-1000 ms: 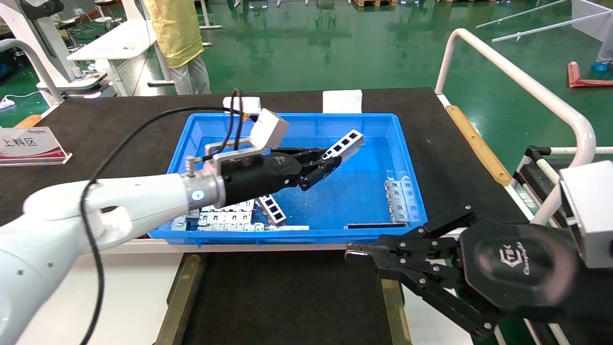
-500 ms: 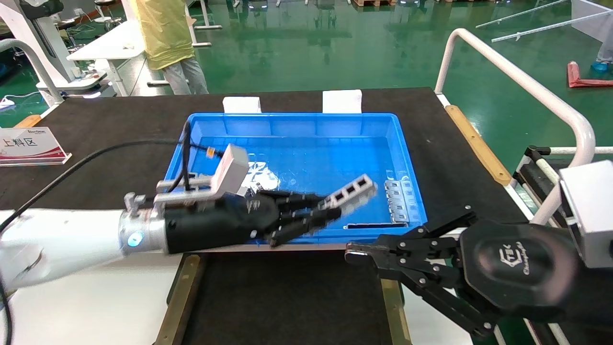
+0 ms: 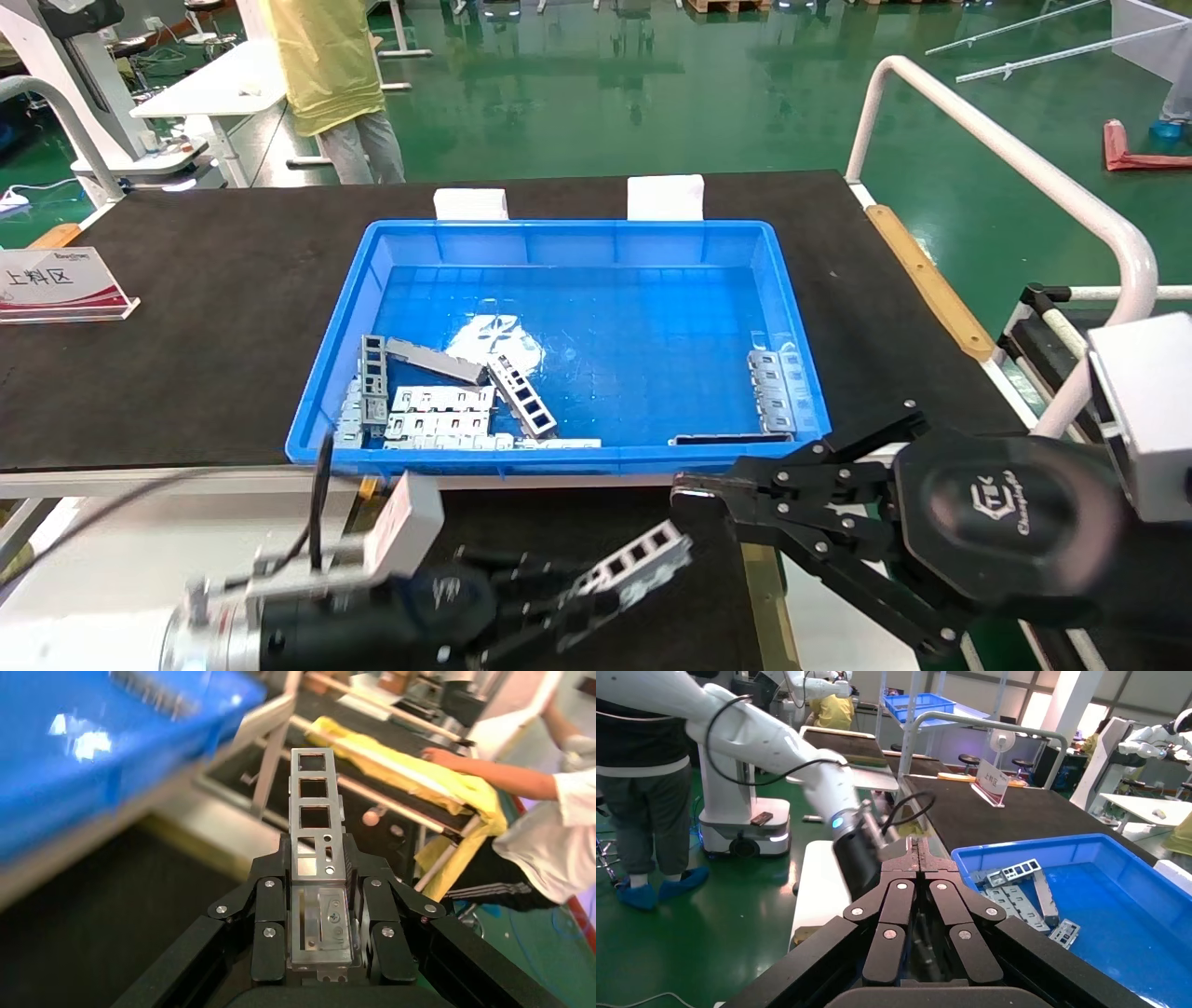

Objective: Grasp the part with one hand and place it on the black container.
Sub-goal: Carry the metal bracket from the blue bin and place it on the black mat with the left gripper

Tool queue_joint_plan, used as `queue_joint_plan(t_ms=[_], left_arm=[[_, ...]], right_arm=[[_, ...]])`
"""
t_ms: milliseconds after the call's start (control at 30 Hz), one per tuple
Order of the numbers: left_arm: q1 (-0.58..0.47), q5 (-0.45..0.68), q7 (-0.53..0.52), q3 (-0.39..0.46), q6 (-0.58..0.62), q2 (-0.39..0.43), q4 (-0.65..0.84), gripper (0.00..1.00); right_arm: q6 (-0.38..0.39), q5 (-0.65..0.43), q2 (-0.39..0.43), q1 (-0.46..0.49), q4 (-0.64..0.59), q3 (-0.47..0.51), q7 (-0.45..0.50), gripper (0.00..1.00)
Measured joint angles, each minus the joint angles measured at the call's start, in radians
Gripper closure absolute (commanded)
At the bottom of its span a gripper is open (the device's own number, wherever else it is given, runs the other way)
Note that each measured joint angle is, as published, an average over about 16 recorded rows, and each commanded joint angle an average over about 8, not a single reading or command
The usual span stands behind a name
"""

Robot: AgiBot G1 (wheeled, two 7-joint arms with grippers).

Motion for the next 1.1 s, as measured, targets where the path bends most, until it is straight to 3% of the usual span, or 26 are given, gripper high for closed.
queue_joint_plan(t_ms=[200,433,1100], left_arm=[[0.129,-0.036,-0.030,0.003,-0.196,-0.043,-0.128,1.00],[0.230,-0.074,-0.040,-0.001,-0.401,-0.013,-0.179,1.00],[0.291,-0.117,-0.010,-0.066,-0.771,0.291,-0.011,1.00]], right_arm=[[0.000,0.000,0.000,0.000,0.000,0.000,0.000,1.00],[0.000,0.001,0.000,0.000,0.000,-0.001,0.000,1.00],[0.001,0.001,0.001,0.000,0.000,-0.002,-0.001,1.00]])
